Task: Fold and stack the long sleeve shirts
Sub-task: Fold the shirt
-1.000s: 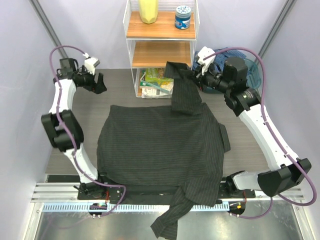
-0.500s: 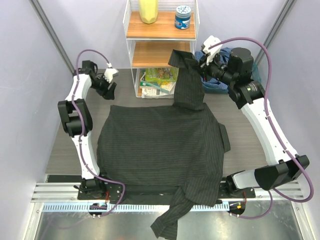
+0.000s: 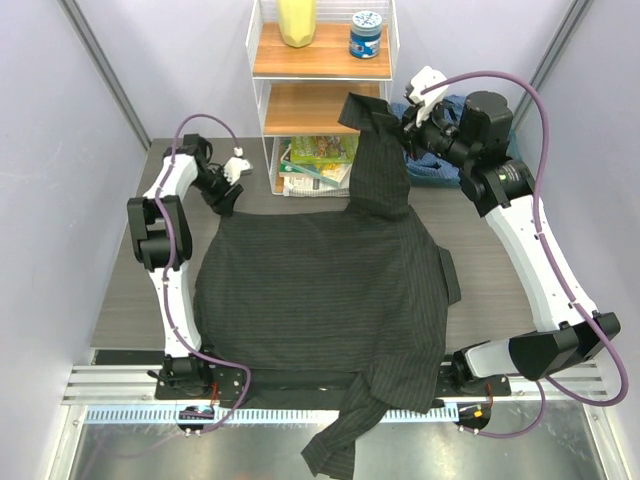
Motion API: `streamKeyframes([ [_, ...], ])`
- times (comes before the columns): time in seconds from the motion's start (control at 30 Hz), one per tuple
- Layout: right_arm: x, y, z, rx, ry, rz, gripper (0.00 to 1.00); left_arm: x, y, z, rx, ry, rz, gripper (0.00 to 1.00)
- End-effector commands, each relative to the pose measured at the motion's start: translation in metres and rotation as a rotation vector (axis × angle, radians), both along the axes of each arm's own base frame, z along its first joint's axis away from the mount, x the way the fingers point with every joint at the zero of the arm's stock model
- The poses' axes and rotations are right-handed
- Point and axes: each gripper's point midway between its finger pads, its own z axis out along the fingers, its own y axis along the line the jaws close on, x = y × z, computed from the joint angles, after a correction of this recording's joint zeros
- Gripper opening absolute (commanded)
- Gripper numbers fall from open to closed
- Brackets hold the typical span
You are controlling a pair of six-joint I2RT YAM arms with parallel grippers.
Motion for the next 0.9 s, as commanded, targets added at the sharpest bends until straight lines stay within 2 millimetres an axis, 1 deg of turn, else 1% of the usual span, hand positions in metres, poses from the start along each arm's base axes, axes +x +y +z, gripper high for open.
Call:
streamKeyframes([
  [0.0,-0.002,-0.004,0.031,0.018,-0.081,-0.015,0.01,-0.006,0.003,-0.016,0.037,0.029,-0.036,0.56],
  [0.07,-0.003,-0.004,0.033,0.019,-0.084,-0.015,0.01,-0.006,0.001,-0.017,0.032,0.031,-0.037,0.56],
  [0.2,-0.002,-0.004,0.031,0.017,-0.078,-0.013,0.01,0.001,-0.005,-0.013,0.013,0.004,-0.039,0.55],
  [0.23,-0.002,-0.003,0.031,0.017,-0.076,-0.011,0.01,0.001,-0.006,-0.015,0.012,0.008,-0.042,0.54],
  [0.27,-0.002,-0.003,0.031,0.017,-0.076,-0.010,0.01,0.004,-0.006,-0.012,0.014,0.001,-0.042,0.51],
  [0.37,0.000,-0.003,0.031,0.017,-0.076,-0.011,0.01,0.004,-0.005,-0.015,0.031,0.012,-0.051,0.43],
  [0.53,0.000,-0.002,0.031,0.013,-0.078,-0.006,0.01,0.000,-0.005,-0.016,0.036,0.021,-0.064,0.38],
  [0.57,0.000,-0.003,0.031,0.014,-0.075,-0.008,0.01,-0.003,-0.006,-0.017,0.034,0.030,-0.065,0.33],
  [0.63,0.000,-0.003,0.033,0.014,-0.082,-0.011,0.01,-0.004,-0.009,-0.012,0.016,0.028,-0.074,0.28],
  [0.67,-0.001,-0.004,0.036,0.015,-0.089,-0.012,0.01,-0.005,-0.010,-0.005,0.008,0.022,-0.075,0.20],
  [0.73,-0.003,-0.006,0.040,0.016,-0.095,-0.019,0.01,-0.007,-0.013,0.001,-0.005,0.012,-0.068,0.09],
  [0.77,-0.006,-0.006,0.044,0.020,-0.103,-0.017,0.01,-0.007,-0.014,0.008,-0.017,0.001,-0.054,0.00],
  [0.8,-0.009,-0.006,0.044,0.020,-0.096,-0.016,0.01,0.000,-0.014,0.025,-0.022,-0.062,-0.046,0.00],
  [0.83,-0.011,-0.007,0.047,0.023,-0.097,-0.016,0.01,-0.007,-0.014,0.024,-0.026,-0.059,-0.041,0.00],
  [0.87,-0.014,-0.008,0.048,0.024,-0.098,-0.015,0.01,-0.007,-0.016,0.030,-0.037,-0.085,-0.039,0.00],
])
